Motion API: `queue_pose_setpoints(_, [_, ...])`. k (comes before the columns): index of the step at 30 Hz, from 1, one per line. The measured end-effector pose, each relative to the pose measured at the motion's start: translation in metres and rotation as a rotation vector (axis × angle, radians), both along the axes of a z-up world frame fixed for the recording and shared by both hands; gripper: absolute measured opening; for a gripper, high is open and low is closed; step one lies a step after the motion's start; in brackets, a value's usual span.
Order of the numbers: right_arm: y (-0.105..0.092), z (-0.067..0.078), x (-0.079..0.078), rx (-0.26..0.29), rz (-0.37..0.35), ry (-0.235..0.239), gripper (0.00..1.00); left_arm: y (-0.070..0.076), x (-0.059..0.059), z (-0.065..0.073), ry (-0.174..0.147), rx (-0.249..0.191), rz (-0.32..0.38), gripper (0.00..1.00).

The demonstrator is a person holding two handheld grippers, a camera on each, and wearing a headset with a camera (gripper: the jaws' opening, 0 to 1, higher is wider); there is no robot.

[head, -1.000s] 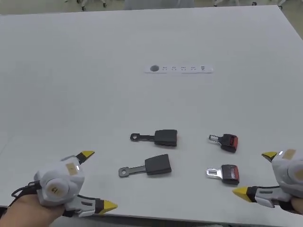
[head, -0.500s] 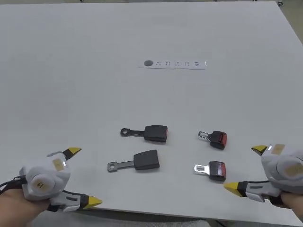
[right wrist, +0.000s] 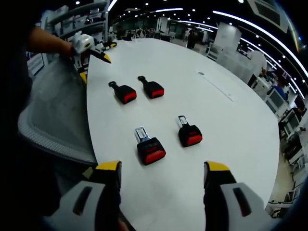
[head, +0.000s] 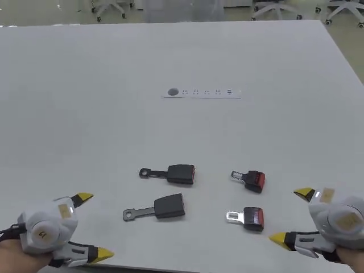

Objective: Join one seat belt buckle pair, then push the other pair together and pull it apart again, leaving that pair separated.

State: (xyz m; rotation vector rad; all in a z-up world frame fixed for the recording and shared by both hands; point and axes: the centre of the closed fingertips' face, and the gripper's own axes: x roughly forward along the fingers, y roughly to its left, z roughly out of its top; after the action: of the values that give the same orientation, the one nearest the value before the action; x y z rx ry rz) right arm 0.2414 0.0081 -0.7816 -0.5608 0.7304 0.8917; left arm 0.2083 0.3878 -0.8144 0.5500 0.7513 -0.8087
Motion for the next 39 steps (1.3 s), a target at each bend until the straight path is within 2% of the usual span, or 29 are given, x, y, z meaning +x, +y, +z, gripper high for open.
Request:
queue_pose_setpoints(2, [0.0, 0.0, 0.002, 0.006, 0.004, 0.006, 0.7, 0.001, -0.002, -0.001, 0.007, 0.015, -0.006, 0.8])
queue_pose_setpoints(6, [0.002, -0.001, 0.003, 0.004, 0.016, 0.003, 0.68, -0.004, 0.0, 0.001, 0.008, -0.009, 0.001, 0.83])
queue_pose_setpoints(9, [0.005, -0.004, 0.001, -0.004, 0.026, 0.008, 0.68, -0.009, 0.0, 0.001, 0.009, -0.008, -0.011, 0.85])
queue_pose_setpoints(11, [0.007, -0.007, -0.002, -0.013, 0.034, 0.02, 0.68, -0.01, 0.003, 0.0, 0.007, 0.026, -0.024, 0.86])
queue_pose_setpoints(13, [0.007, -0.012, -0.005, -0.039, 0.053, 0.019, 0.67, -0.016, 0.006, 0.003, -0.002, 0.031, -0.04, 0.87])
queue_pose_setpoints(14, [0.007, -0.015, -0.006, -0.045, 0.058, 0.02, 0.66, -0.018, 0.009, 0.005, -0.009, 0.048, -0.055, 0.86])
queue_pose_setpoints(19, [0.011, -0.018, -0.004, -0.052, 0.078, 0.024, 0.65, -0.037, 0.022, 0.012, -0.016, 0.071, -0.102, 0.83])
queue_pose_setpoints(20, [0.011, -0.019, -0.003, -0.053, 0.082, 0.026, 0.64, -0.04, 0.025, 0.012, -0.008, 0.075, -0.104, 0.81])
queue_pose_setpoints(22, [0.013, -0.019, -0.001, -0.057, 0.094, 0.028, 0.63, -0.05, 0.03, 0.012, 0.027, 0.045, -0.098, 0.77])
queue_pose_setpoints(24, [0.015, -0.02, 0.002, -0.06, 0.103, 0.03, 0.62, -0.057, 0.038, 0.012, 0.018, 0.047, -0.103, 0.75])
queue_pose_setpoints(27, [0.018, -0.023, 0.004, -0.075, 0.14, 0.028, 0.6, -0.068, 0.044, 0.005, 0.037, 0.058, -0.129, 0.72])
queue_pose_setpoints(30, [0.021, -0.026, 0.005, -0.078, 0.167, 0.038, 0.53, -0.086, 0.046, 0.0, 0.04, 0.072, -0.172, 0.74])
queue_pose_setpoints(32, [0.023, -0.027, 0.007, -0.08, 0.183, 0.038, 0.51, -0.094, 0.046, -0.007, 0.069, 0.084, -0.2, 0.72])
queue_pose_setpoints(35, [0.027, -0.031, 0.008, -0.073, 0.182, 0.056, 0.5, -0.109, 0.044, -0.013, 0.108, 0.066, -0.226, 0.68])
queue_pose_setpoints(39, [0.033, -0.039, 0.006, -0.099, 0.237, 0.061, 0.48, -0.119, 0.049, -0.02, 0.136, 0.072, -0.236, 0.59])
